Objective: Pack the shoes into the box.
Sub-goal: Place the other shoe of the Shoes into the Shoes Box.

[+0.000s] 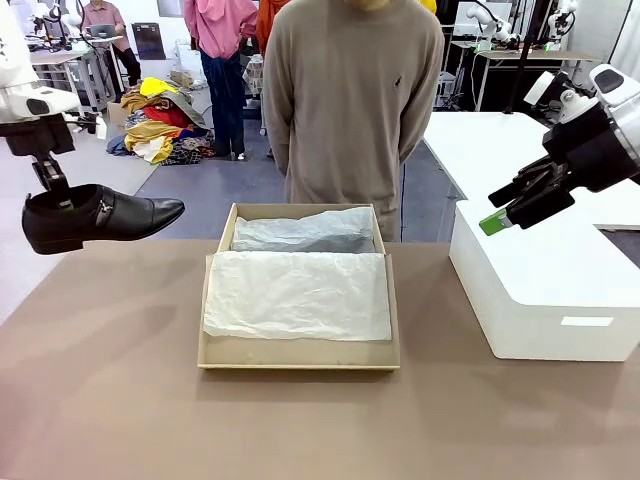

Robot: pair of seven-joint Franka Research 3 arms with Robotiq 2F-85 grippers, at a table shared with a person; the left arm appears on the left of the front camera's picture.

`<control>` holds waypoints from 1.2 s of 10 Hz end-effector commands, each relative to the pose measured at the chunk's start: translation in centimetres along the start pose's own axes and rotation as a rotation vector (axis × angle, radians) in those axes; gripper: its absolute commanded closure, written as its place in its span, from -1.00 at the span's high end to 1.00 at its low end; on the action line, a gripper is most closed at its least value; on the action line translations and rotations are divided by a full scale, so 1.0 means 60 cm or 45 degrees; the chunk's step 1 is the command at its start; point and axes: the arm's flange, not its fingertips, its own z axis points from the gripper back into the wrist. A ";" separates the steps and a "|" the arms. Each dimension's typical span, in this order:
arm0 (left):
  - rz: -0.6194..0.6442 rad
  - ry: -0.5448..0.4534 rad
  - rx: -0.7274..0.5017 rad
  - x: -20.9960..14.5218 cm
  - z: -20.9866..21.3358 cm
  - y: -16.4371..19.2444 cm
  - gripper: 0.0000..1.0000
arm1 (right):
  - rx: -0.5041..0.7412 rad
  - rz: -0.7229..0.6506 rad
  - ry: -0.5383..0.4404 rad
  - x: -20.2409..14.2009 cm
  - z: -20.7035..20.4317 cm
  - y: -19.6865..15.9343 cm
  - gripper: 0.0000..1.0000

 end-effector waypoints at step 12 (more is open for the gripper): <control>0.990 -0.034 0.211 0.130 0.053 -0.113 -1.00 | 0.016 0.007 -0.021 0.001 0.000 -0.002 1.00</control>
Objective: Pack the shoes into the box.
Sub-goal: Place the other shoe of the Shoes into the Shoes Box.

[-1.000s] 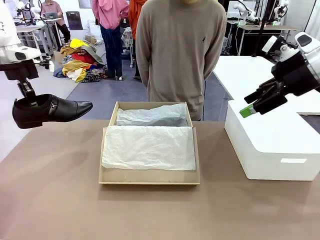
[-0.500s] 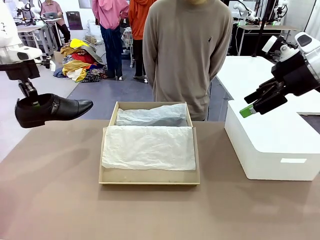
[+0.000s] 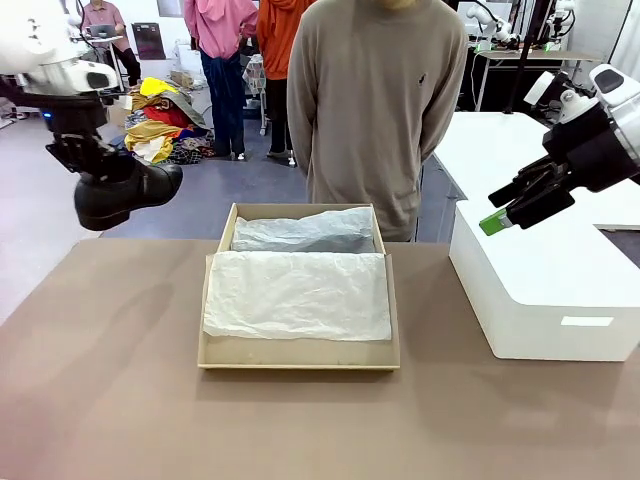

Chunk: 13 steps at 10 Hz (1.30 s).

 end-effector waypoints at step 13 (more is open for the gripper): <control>0.471 -0.063 0.028 0.021 0.009 -0.115 -1.00 | 0.016 0.007 -0.021 0.001 0.000 -0.001 1.00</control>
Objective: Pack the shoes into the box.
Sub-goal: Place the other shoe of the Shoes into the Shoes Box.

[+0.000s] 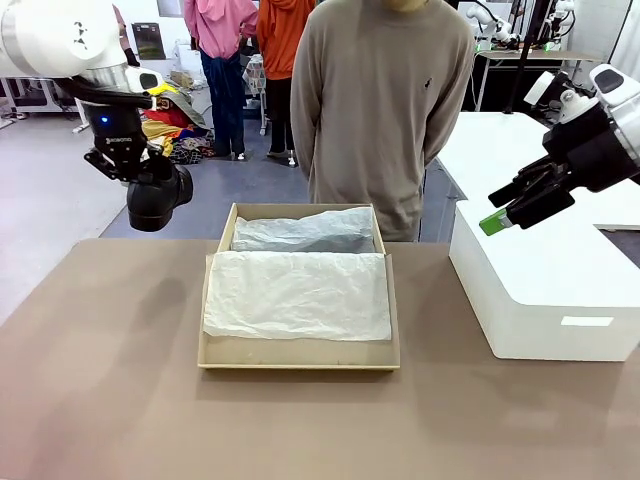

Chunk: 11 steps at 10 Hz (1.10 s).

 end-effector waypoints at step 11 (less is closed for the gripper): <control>0.940 -0.204 -0.043 -0.038 0.056 -0.290 -1.00 | 0.016 0.007 -0.021 0.001 0.000 -0.001 1.00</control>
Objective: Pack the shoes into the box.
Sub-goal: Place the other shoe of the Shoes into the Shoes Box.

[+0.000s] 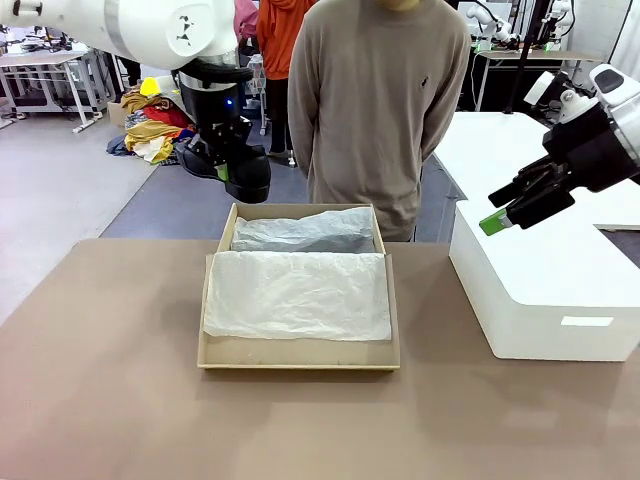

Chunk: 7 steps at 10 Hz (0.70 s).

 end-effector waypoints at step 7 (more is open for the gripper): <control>0.004 0.001 0.006 0.006 -0.004 0.001 -1.00 | 0.016 0.007 -0.021 0.001 0.000 -0.001 1.00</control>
